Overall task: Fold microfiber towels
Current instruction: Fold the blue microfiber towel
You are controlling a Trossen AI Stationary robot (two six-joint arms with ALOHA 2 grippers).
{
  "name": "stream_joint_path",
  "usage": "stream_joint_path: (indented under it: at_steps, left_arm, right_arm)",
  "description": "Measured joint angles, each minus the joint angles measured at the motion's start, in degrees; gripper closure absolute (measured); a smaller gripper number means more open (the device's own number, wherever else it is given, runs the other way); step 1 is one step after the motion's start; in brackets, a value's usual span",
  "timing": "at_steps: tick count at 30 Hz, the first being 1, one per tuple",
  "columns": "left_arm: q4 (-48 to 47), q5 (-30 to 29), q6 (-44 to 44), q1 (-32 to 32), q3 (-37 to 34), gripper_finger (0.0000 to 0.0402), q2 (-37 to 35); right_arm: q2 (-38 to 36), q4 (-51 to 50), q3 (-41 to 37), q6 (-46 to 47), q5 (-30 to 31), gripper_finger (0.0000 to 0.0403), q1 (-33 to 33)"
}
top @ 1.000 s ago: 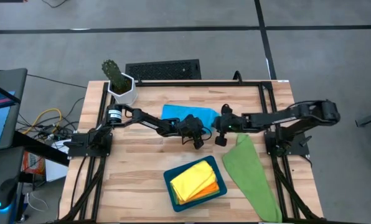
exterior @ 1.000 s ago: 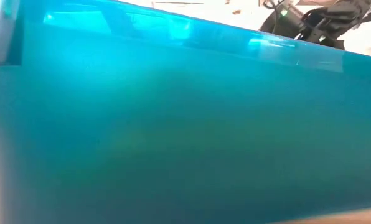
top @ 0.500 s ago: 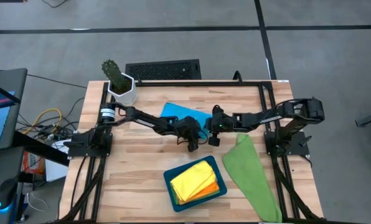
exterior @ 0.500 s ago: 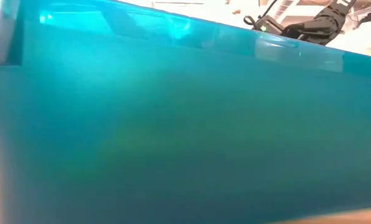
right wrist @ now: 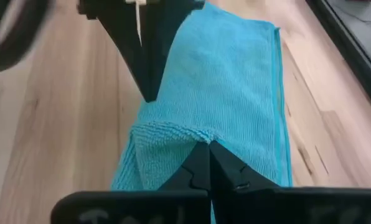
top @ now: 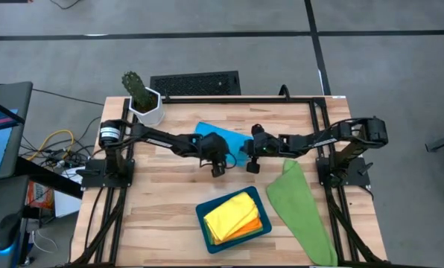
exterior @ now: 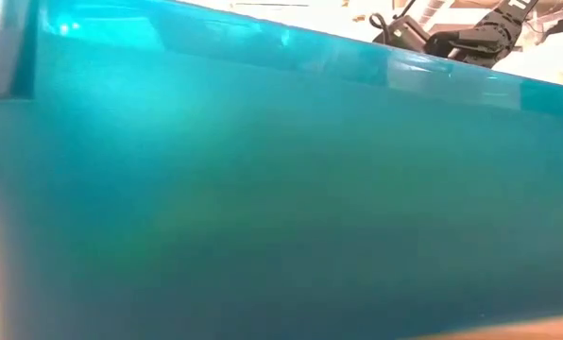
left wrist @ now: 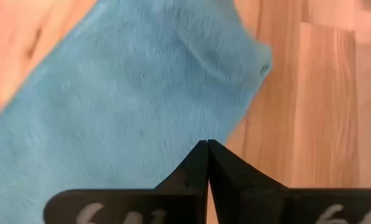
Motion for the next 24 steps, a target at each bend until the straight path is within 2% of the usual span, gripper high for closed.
stream_joint_path:
  at_steps: [5, 9, 17, 24]
  left_arm:
    - [9.1, -1.2, -4.7, 1.4, -7.9, 0.0401, -0.1]
    - [13.4, -1.3, -6.5, 2.8, -10.8, 0.0401, -0.2]
    - [14.7, -0.3, -7.1, 3.1, -11.2, 0.0401, -0.2]
    - [14.8, -0.1, -7.1, 3.1, -11.2, 0.0401, -0.2]
  right_arm:
    - [0.0, 1.2, 1.3, -0.7, -2.3, 0.0389, -0.3]
    - [2.3, 2.5, 3.1, -2.0, -5.4, 0.0388, -0.4]
    - [10.6, 2.1, 9.1, -3.6, -5.9, 0.0387, -0.7]
    - [14.1, 2.1, 12.0, -5.7, -5.9, 0.038, -2.5]
